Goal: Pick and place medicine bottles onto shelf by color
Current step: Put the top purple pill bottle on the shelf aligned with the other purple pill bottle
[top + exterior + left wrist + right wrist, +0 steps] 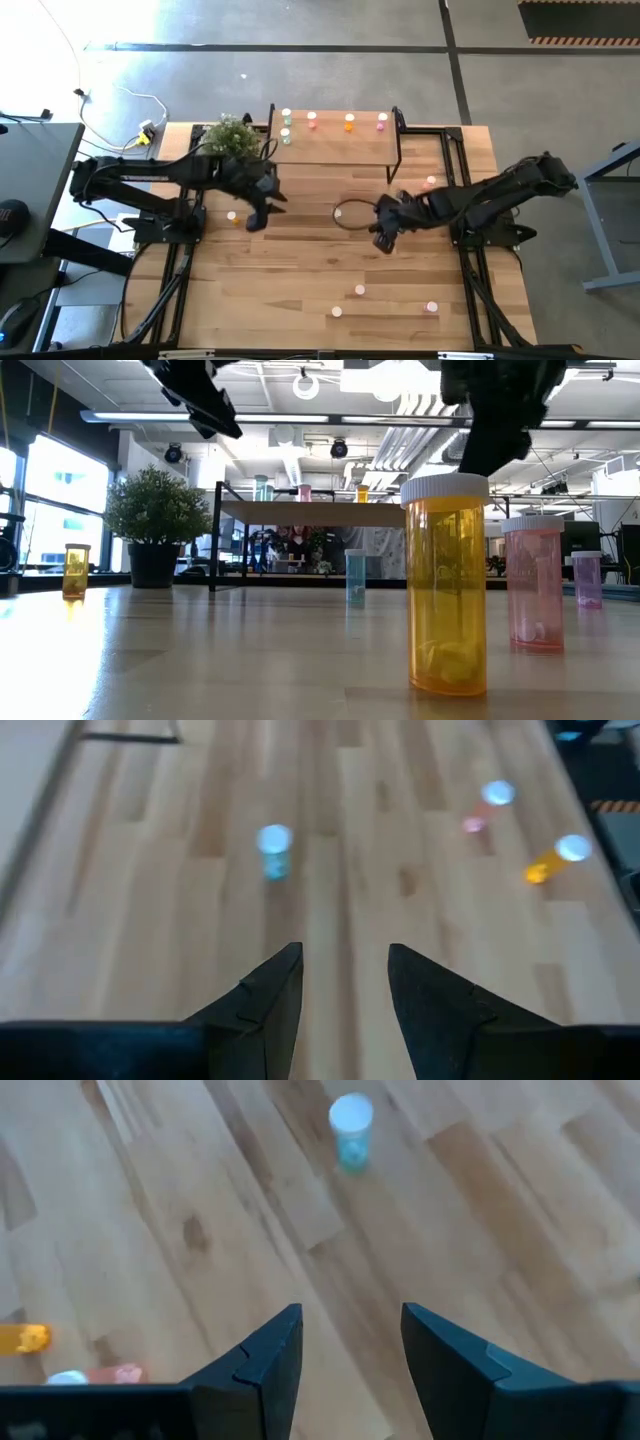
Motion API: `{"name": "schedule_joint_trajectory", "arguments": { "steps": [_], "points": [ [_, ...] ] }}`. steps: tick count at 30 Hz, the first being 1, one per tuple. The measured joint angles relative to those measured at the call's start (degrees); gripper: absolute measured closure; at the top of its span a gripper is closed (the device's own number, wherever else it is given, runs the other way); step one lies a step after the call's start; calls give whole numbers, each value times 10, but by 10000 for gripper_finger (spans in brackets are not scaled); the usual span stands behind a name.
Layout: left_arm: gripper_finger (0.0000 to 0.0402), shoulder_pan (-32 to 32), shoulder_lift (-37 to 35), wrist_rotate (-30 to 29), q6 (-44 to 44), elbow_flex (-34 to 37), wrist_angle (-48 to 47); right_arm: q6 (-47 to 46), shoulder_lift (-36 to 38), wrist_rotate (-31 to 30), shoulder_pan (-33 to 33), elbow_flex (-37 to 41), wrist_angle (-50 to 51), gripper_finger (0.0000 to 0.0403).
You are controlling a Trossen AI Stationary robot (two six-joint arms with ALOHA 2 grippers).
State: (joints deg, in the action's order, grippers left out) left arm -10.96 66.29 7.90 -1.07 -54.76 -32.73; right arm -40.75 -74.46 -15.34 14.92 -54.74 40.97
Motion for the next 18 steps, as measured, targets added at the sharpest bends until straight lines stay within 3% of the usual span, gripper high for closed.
{"name": "schedule_joint_trajectory", "arguments": {
  "steps": [10, 18],
  "points": [
    [261, 109, -41, -44, 63, 68, 73, -234, 0, -68, 115, 2, 31, 240],
    [261, 167, -44, -64, 69, 74, 74, -413, -4, -87, 156, 2, 137, 240]
  ]
}}
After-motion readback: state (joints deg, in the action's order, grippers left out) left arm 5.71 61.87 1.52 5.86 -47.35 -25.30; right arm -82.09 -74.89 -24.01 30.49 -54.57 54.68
